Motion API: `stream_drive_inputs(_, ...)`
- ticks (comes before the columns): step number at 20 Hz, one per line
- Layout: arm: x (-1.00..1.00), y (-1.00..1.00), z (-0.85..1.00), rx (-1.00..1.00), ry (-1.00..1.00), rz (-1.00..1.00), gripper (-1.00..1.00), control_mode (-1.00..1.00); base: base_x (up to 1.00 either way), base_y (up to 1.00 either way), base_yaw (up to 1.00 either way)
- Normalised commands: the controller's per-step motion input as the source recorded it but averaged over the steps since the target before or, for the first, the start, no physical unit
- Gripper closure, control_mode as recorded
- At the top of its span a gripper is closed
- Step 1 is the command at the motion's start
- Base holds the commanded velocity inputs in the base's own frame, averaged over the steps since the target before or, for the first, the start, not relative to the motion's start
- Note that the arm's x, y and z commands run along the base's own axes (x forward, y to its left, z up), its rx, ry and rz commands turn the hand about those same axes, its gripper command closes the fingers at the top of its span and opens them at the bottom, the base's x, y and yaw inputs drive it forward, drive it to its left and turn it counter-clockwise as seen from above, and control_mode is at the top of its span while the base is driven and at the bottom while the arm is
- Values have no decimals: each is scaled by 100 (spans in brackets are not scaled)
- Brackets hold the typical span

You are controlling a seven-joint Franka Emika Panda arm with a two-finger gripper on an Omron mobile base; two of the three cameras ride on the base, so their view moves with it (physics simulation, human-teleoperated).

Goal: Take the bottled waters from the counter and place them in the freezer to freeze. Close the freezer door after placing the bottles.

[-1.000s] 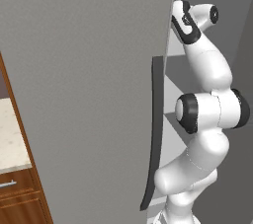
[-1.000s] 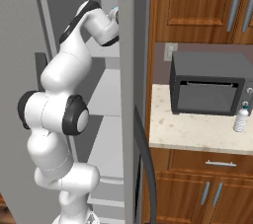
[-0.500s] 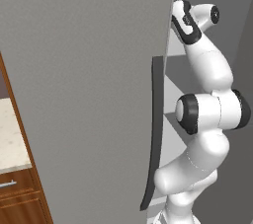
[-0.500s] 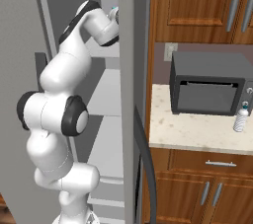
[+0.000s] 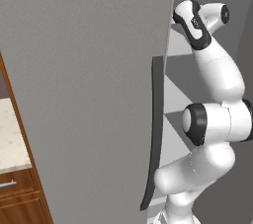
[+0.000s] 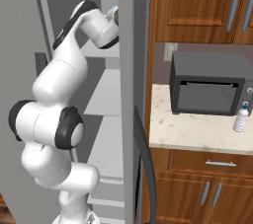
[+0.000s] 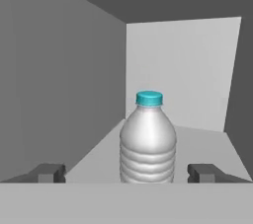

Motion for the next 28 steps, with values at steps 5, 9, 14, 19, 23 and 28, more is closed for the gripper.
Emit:
stream_drive_inputs(5, -90, 0, 8, 0, 0, -3, -100, -100, 0, 0, 0)
stream_drive_inputs(9, -97, 8, 3, 0, 0, -10, -100, -100, 0, 0, 0)
stream_drive_inputs(14, -98, 10, 11, 0, 0, -15, -100, -100, 0, 0, 0)
stream_drive_inputs(19, -99, 10, 14, 0, 0, -21, -100, -100, 0, 0, 0)
stream_drive_inputs(23, -81, 20, 1, 0, 2, -22, -100, -100, 0, 0, 0)
stream_drive_inputs(28, -84, 5, 1, 0, 4, -21, -100, -100, 0, 0, 0)
